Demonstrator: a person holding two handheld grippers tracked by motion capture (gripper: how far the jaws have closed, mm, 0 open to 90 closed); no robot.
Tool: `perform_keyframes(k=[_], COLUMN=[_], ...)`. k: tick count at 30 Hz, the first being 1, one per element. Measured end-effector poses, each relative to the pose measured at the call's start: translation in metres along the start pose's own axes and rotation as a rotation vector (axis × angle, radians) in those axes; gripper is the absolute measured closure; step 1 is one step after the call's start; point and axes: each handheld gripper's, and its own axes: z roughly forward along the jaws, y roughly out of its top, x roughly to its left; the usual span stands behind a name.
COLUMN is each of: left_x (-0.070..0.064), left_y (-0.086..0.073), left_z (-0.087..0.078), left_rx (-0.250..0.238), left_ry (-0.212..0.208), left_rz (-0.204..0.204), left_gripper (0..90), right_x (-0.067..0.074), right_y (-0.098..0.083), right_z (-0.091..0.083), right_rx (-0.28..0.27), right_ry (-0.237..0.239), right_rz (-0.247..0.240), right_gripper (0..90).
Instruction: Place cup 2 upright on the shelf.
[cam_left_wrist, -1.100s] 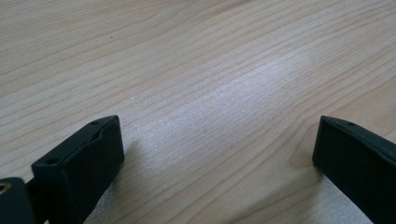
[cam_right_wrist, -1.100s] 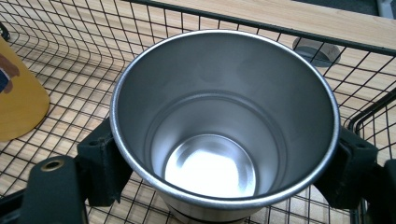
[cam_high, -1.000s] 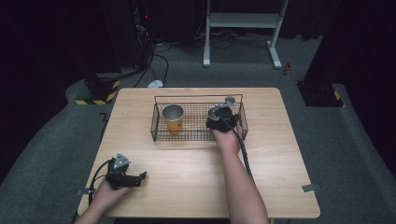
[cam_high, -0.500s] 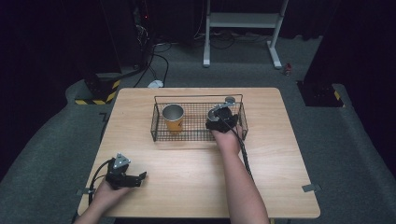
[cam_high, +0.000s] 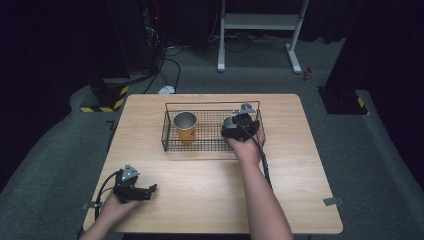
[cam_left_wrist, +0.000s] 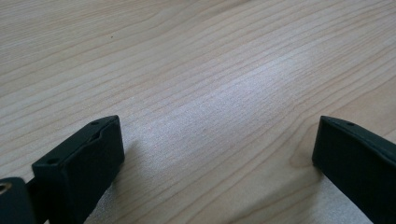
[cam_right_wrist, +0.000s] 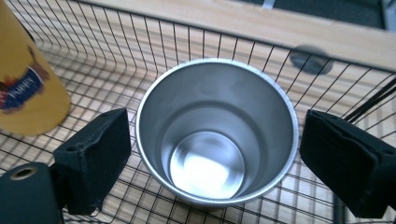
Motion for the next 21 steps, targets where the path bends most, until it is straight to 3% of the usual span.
perform_keyframes(k=[5, 10, 15, 21], left_x=[0.0, 0.0, 0.0, 0.0], left_y=[0.0, 0.0, 0.0, 0.0], left_z=[0.0, 0.0, 0.0, 0.0], left_rx=[0.001, 0.001, 0.001, 0.001], left_ry=[0.0, 0.001, 0.001, 0.001], left_rz=[0.0, 0.004, 0.004, 0.004], left_gripper=[2.3, 2.3, 2.2, 2.3], right_x=[0.003, 0.003, 0.001, -0.001], right_y=[0.0, -0.006, -0.021, -0.041], right_z=[-0.019, -0.037, -0.048, -0.057], right_rx=[-0.046, -0.082, -0.1, -0.094], right_ry=[0.011, 0.031, 0.038, 0.01], right_rz=[-0.023, -0.013, -0.004, -0.018], right_gripper=[9.2, 9.3, 9.3, 9.5])
